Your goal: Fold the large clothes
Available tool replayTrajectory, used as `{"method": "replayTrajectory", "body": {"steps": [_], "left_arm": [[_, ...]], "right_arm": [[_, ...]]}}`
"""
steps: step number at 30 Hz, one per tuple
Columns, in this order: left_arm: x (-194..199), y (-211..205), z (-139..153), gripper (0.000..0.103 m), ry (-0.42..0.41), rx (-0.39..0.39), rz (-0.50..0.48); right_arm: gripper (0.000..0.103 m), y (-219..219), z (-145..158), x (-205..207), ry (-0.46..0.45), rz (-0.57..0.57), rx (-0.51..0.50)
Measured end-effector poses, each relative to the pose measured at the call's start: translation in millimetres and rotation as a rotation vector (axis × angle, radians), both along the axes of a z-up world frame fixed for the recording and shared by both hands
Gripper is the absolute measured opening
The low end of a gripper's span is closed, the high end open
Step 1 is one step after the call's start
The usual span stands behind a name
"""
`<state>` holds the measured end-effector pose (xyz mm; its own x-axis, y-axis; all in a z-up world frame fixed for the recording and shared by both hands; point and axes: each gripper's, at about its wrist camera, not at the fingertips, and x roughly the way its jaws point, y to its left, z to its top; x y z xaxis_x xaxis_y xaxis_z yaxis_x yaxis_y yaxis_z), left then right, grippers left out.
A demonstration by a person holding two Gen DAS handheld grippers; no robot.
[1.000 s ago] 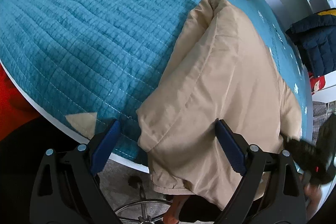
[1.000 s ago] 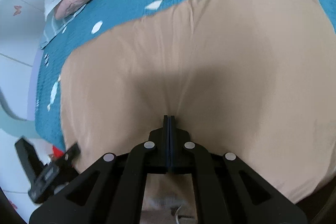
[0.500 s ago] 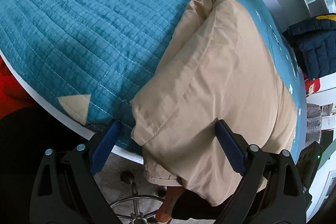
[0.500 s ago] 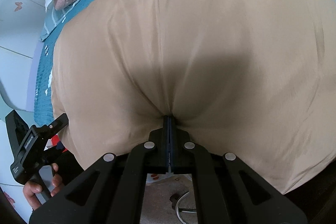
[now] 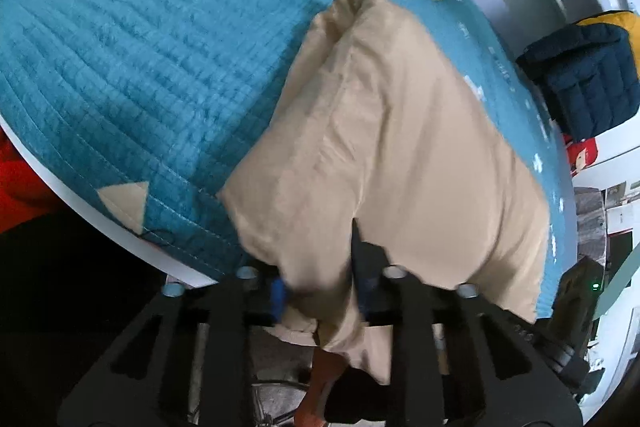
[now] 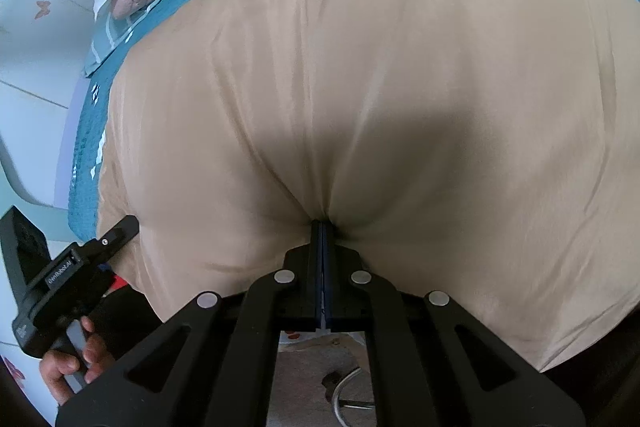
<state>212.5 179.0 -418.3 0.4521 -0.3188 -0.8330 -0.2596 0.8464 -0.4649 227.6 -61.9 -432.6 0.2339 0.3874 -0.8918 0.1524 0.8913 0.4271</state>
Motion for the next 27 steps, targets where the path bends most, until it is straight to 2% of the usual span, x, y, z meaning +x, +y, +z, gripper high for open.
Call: {"method": "replayTrajectory", "body": {"steps": [3, 6, 10, 11, 13, 14, 15, 18, 22, 26, 27], "left_arm": [[-4.2, -8.4, 27.4, 0.018, -0.073, 0.011, -0.028], [-4.3, -17.4, 49.9, 0.017, -0.128, -0.009, -0.048], [-3.8, -35.5, 78.4, 0.017, -0.201, -0.027, -0.086], [-2.6, -42.1, 84.6, 0.017, -0.209, -0.03, -0.106], [1.3, -53.5, 93.5, 0.017, -0.221, -0.047, -0.133], [3.5, -57.6, 97.2, 0.016, -0.22, -0.056, -0.143], [7.1, -60.6, 99.9, 0.016, -0.216, -0.06, -0.151], [10.6, -65.2, 105.1, 0.016, -0.207, -0.071, -0.167], [14.9, -70.1, 110.6, 0.016, -0.198, -0.11, -0.186], [19.4, -75.8, 112.8, 0.016, -0.181, -0.119, -0.192], [20.1, -75.0, 113.3, 0.017, -0.177, -0.124, -0.187]], "right_arm": [[0.0, -0.3, 4.7, -2.1, -0.011, -0.001, 0.005], [0.006, 0.6, 17.8, -3.4, -0.012, 0.008, 0.018], [0.009, 2.3, 59.3, -13.1, -0.149, 0.034, 0.006], [0.015, 5.3, 74.4, -18.9, -0.207, 0.057, 0.006], [0.035, 13.0, 96.2, -31.2, -0.304, 0.108, 0.016], [0.051, 18.9, 108.0, -39.6, -0.359, 0.137, 0.015], [0.057, 26.5, 117.8, -47.3, -0.408, 0.17, 0.007], [0.059, 48.8, 132.7, -62.1, -0.504, 0.266, -0.017], [0.062, 80.8, 127.7, -59.2, -0.533, 0.361, -0.057], [0.062, 111.5, 110.9, -41.1, -0.569, 0.381, -0.139], [0.062, 111.7, 107.2, -37.8, -0.581, 0.359, -0.125]]}}
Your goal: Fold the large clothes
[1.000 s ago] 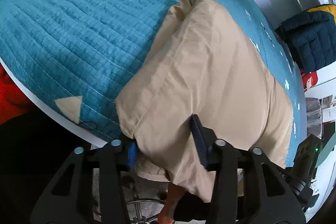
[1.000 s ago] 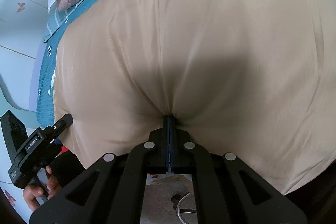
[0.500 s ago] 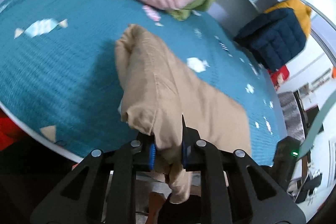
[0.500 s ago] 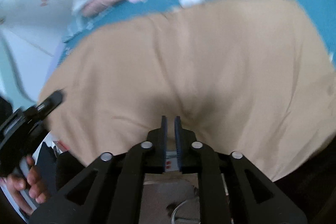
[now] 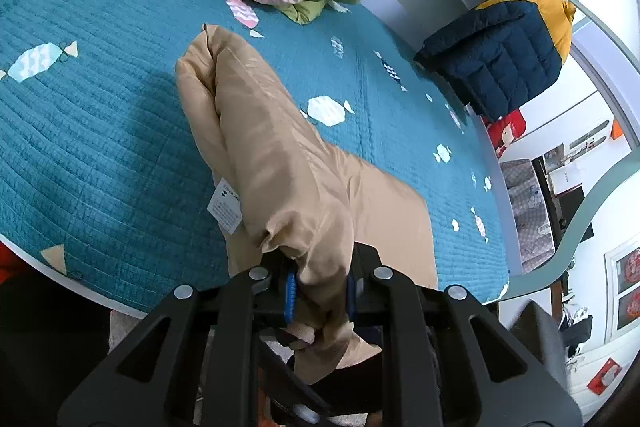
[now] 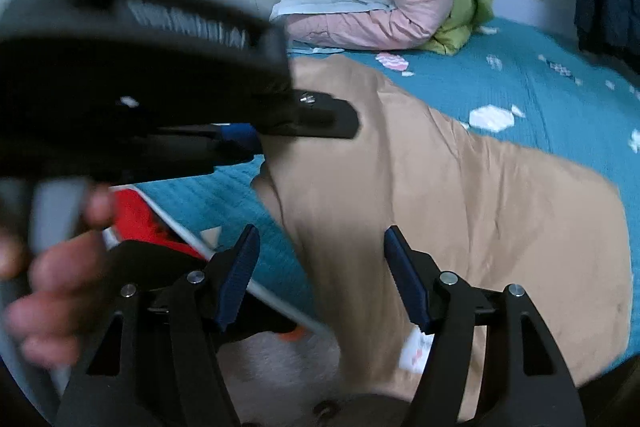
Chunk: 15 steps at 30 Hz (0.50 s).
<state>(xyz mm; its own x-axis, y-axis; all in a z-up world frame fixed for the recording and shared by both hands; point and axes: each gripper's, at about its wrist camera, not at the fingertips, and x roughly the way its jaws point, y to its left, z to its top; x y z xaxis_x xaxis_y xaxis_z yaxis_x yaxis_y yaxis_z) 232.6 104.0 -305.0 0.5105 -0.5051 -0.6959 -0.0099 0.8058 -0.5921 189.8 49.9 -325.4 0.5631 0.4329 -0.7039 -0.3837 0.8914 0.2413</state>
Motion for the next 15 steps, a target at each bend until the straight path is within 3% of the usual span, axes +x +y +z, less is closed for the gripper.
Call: {"method": "replayTrajectory", "body": {"steps": [3, 4, 6, 8, 11, 15], "left_arm": [[1.3, 3.4, -1.3, 0.016, 0.01, -0.011, 0.004], [1.4, 2.8, -2.2, 0.016, 0.011, -0.006, -0.002], [1.1, 0.4, -4.0, 0.017, 0.012, 0.009, -0.014], [1.0, -0.2, -1.9, 0.022, -0.006, 0.032, -0.019], [-0.9, 2.4, 4.6, 0.041, -0.041, 0.014, -0.024], [-11.7, 22.8, 29.8, 0.075, -0.2, 0.036, 0.081]], "right_arm": [[0.059, -7.0, -11.6, 11.4, 0.03, -0.034, 0.041], [0.05, -7.7, -13.4, 14.1, 0.037, -0.033, 0.059], [0.022, -11.1, -13.9, 17.6, 0.044, -0.058, 0.056], [0.017, -16.9, -10.9, 17.6, 0.043, -0.069, 0.076], [0.014, -29.2, -4.9, 19.7, 0.063, -0.1, 0.14], [0.014, -53.0, 1.5, 22.7, 0.098, -0.15, 0.234]]}}
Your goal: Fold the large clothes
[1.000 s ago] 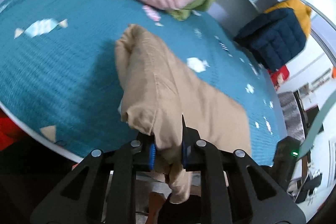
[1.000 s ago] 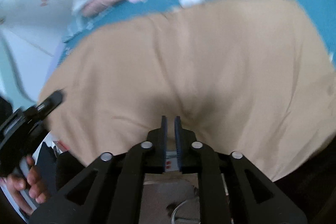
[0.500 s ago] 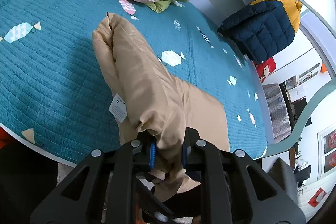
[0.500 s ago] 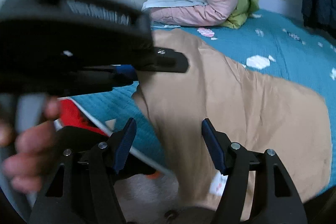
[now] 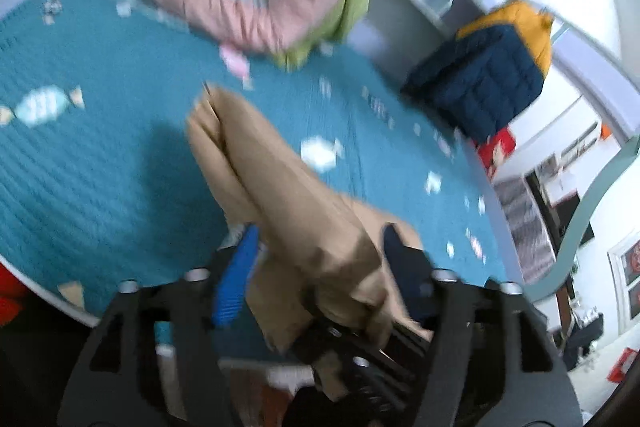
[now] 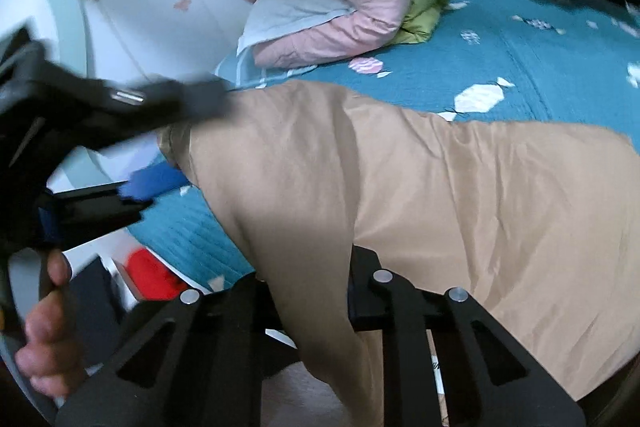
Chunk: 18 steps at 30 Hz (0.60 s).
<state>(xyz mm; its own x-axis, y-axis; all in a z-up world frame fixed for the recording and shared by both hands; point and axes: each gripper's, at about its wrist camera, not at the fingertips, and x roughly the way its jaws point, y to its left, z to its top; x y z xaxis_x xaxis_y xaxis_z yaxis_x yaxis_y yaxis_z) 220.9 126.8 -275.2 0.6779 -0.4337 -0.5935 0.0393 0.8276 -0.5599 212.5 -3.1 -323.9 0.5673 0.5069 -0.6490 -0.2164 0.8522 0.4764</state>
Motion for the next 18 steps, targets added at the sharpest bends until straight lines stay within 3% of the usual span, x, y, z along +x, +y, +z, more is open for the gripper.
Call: {"method": "replayTrajectory", "body": {"steps": [2, 5, 8, 13, 18], "left_arm": [[4.7, 12.2, -4.1, 0.077, 0.041, 0.064, 0.1], [25.0, 17.0, -36.5, 0.077, 0.211, 0.162, 0.157], [41.7, 3.6, -61.6, 0.076, 0.295, 0.099, 0.11], [54.9, -73.8, -52.6, 0.076, 0.21, 0.175, -0.058], [68.0, -147.8, -53.3, 0.076, 0.18, 0.157, -0.217]], "right_arm": [[0.014, -11.6, 4.0, -1.9, 0.013, -0.025, 0.042], [0.014, -28.7, 10.8, -6.9, 0.021, -0.06, 0.089], [0.014, -51.8, 12.4, -12.3, 0.041, -0.111, 0.16], [0.014, -96.3, 14.7, -26.2, 0.069, -0.233, 0.216], [0.014, -155.0, 10.9, -48.7, 0.091, -0.398, 0.203]]}}
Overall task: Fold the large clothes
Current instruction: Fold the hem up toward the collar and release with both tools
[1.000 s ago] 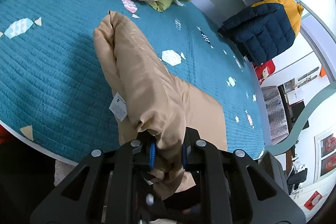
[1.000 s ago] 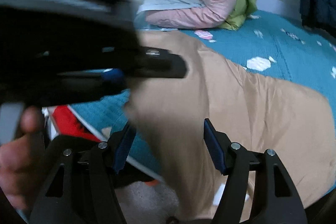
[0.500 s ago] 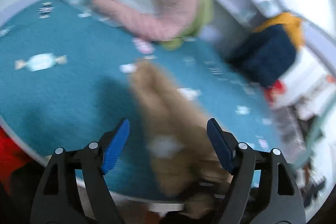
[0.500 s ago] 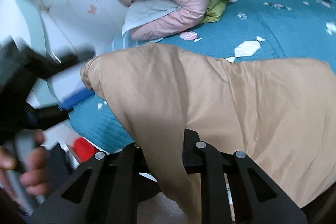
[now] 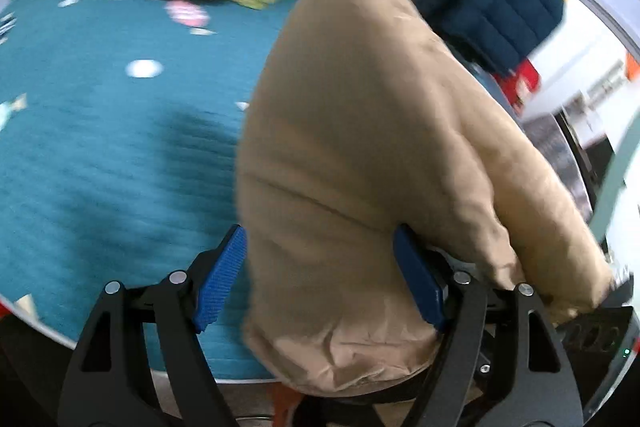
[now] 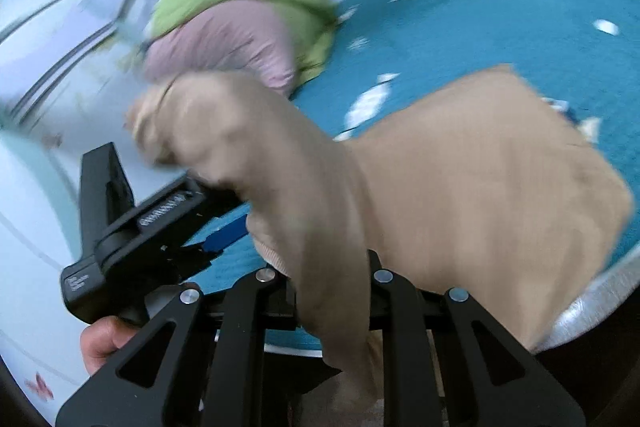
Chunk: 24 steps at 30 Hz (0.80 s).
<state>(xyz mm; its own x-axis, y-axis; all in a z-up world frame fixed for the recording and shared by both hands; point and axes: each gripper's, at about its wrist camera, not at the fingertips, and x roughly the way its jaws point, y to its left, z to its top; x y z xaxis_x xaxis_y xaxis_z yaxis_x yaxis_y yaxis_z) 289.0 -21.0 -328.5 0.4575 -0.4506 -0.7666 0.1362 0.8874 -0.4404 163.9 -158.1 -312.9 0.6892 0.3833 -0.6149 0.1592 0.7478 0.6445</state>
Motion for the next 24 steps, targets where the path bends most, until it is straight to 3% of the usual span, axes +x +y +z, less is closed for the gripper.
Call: {"method": "replayTrajectory", "body": {"steps": [5, 10, 13, 18, 21, 23, 24], "left_arm": [[-1.2, -74.5, -21.4, 0.076, 0.039, 0.016, -0.16], [4.8, -116.4, -42.0, 0.08, 0.06, 0.097, -0.258], [6.1, -128.1, -45.3, 0.08, 0.052, 0.132, -0.287], [10.1, -131.5, -45.8, 0.08, 0.054, 0.093, -0.298], [21.7, -131.8, -51.2, 0.081, 0.088, 0.045, -0.296], [27.3, -136.0, -52.1, 0.081, 0.096, 0.031, -0.285], [29.3, -136.8, -51.8, 0.081, 0.098, 0.019, -0.279]], "right_arm": [[0.015, -43.1, -25.1, -14.4, 0.112, -0.149, 0.008], [0.025, -72.3, -54.3, -14.1, 0.242, -0.252, 0.067], [0.035, -81.4, -36.2, -15.1, 0.226, -0.277, 0.021], [0.041, -98.9, 8.6, -23.8, 0.135, -0.29, -0.17], [0.04, -94.1, 30.0, -23.5, 0.042, -0.225, -0.282], [0.035, -85.9, 33.9, -10.0, 0.056, -0.151, -0.34], [0.026, -82.3, 29.0, -1.3, 0.073, -0.101, -0.329]]}}
